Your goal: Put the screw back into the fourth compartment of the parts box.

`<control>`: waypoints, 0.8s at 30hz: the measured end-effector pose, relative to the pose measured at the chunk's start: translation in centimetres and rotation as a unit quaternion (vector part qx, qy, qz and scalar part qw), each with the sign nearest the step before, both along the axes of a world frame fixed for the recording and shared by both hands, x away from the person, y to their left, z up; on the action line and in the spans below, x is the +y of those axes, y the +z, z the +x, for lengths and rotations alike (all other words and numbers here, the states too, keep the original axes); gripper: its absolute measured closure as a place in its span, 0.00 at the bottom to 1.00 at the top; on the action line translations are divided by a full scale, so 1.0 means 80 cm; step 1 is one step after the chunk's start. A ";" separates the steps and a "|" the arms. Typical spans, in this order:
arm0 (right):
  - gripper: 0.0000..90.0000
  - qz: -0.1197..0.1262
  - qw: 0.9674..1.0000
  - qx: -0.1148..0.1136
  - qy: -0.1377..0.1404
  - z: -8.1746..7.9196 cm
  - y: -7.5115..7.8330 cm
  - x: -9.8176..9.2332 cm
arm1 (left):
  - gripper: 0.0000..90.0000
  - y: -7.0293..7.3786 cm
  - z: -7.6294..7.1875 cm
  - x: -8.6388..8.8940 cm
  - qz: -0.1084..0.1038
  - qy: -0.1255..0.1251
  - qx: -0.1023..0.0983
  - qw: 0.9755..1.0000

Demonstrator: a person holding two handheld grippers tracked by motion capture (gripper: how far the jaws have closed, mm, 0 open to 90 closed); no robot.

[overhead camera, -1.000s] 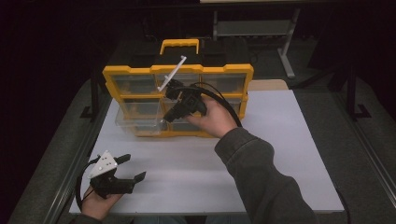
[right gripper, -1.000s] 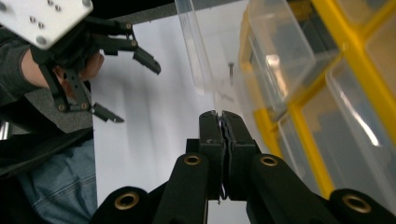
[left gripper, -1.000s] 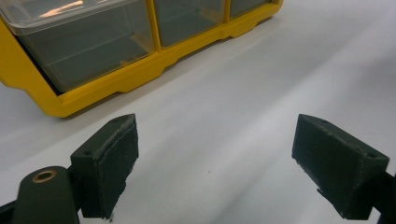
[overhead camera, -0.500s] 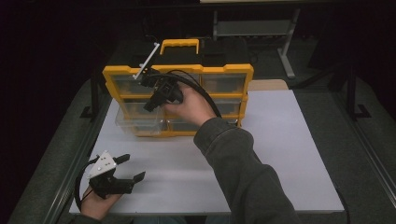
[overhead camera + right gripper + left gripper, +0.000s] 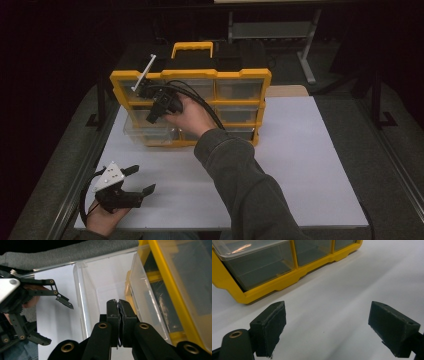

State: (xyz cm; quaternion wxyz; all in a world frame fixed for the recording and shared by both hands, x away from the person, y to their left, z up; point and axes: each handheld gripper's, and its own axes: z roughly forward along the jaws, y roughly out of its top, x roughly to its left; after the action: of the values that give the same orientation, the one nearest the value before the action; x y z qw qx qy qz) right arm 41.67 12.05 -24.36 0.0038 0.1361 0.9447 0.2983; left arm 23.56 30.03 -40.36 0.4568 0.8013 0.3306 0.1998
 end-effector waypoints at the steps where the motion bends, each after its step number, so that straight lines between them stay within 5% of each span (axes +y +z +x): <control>1: 0.97 -0.001 1.000 0.002 0.000 0.001 -0.002 0.001 | 0.16 0.000 0.000 0.000 0.000 0.000 0.000 1.000; 18: 0.88 0.002 1.000 -0.009 0.000 -0.003 -0.007 0.005 | 0.16 -0.001 -0.001 -0.002 -0.009 0.003 -0.001 1.000; 24: 0.81 0.034 0.999 -0.022 -0.007 -0.014 0.009 -0.035 | 0.16 -0.002 -0.001 -0.004 -0.009 0.004 0.003 1.000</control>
State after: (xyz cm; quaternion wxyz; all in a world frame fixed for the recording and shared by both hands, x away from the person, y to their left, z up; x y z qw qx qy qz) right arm 40.58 9.27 -23.62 0.0219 0.1367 0.9326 0.3333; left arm 23.51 29.74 -40.52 0.4618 0.7966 0.3372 0.1961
